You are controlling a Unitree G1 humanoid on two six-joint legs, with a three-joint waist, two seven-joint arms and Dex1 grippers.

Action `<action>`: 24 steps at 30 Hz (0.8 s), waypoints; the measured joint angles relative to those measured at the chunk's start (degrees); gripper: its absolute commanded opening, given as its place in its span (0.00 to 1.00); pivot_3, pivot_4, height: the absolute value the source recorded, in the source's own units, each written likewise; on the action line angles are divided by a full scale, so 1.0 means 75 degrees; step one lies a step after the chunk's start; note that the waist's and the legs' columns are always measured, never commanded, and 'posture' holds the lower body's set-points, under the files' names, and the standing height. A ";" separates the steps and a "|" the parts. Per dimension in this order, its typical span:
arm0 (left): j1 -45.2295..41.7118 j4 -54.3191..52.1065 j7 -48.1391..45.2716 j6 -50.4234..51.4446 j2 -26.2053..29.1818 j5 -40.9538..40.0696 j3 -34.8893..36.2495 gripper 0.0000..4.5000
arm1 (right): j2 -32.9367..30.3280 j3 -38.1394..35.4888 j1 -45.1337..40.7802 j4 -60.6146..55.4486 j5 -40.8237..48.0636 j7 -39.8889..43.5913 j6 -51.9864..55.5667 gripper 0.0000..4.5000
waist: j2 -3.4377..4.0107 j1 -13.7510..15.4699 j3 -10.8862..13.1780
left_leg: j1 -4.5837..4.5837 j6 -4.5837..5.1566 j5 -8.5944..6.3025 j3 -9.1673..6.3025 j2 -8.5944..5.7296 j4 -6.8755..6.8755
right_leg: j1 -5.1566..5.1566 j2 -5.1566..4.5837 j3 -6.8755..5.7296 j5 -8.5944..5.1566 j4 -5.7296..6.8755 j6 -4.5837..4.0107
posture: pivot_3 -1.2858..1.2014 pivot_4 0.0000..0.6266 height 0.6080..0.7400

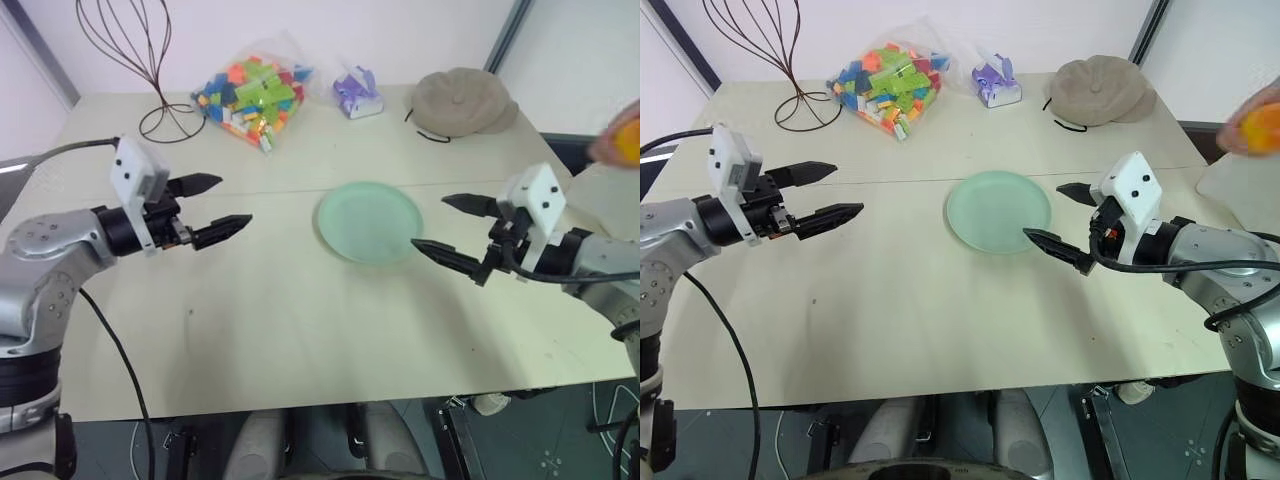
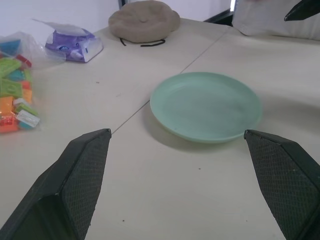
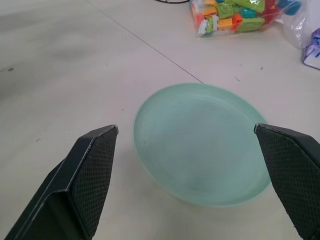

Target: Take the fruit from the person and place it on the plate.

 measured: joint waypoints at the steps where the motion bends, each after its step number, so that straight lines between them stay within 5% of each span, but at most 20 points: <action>1: -0.0001 0.0010 -0.0001 0.0000 0.0000 0.0000 0.0000 0.99 | 0.0000 0.0000 0.0000 0.0000 0.0000 -0.0007 0.0000 1.00 | 0.0000 0.0000 0.0000 | 0.0000 0.0000 0.0000 0.0000 0.0000 0.0000 | 0.0000 0.0000 0.0000 0.0000 0.0000 0.0000 | 0.52 0.24 1.00; 24: -0.0072 0.0075 -0.0009 -0.0004 -0.0020 0.0019 -0.0096 0.99 | 0.0003 -0.0025 0.0018 -0.0144 0.0028 -0.0174 0.0024 1.00 | 0.0000 0.0000 0.0000 | 0.0000 0.0000 0.0000 0.0000 0.0000 0.0003 | 0.0001 0.0000 0.0000 0.0000 0.0001 0.0000 | 0.52 0.24 1.00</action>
